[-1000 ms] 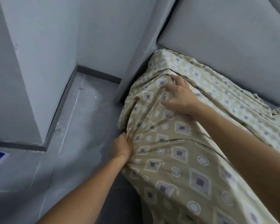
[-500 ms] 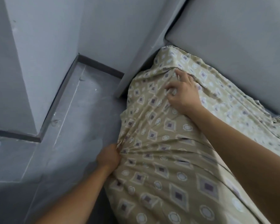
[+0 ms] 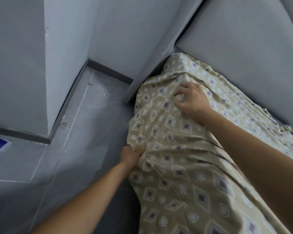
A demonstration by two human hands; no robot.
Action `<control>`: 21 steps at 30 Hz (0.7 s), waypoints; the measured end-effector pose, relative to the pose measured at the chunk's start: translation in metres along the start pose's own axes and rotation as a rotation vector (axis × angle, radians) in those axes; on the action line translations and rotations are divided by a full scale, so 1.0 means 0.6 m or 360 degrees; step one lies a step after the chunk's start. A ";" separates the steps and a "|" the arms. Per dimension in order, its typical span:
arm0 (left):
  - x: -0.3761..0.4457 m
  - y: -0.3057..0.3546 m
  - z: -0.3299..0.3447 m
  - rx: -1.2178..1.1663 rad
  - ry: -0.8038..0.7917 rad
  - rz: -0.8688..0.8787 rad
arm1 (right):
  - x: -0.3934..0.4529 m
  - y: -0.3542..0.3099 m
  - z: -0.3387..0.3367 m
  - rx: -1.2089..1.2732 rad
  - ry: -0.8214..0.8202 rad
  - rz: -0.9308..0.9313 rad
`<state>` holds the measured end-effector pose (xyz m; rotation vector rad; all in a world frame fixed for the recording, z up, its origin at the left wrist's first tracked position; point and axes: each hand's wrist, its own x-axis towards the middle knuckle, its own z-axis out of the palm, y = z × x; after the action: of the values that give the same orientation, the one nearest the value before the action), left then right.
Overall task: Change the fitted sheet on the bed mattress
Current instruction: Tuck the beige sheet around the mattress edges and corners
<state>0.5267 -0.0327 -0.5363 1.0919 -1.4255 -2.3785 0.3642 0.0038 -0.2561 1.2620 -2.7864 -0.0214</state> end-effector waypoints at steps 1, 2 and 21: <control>-0.003 -0.003 0.003 0.0233 0.0055 0.0104 | -0.008 -0.003 -0.001 -0.0034 -0.0016 -0.0038; -0.005 -0.009 0.003 0.0466 0.0112 0.0181 | -0.017 -0.005 -0.001 -0.0075 -0.0028 -0.0067; 0.015 -0.045 -0.069 0.1492 0.0459 0.0111 | -0.064 0.006 0.001 -0.0223 -0.0107 -0.0067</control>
<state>0.5534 -0.0516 -0.5747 1.4221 -2.4496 -1.3621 0.3866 0.0352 -0.2594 1.3086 -2.7569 -0.2614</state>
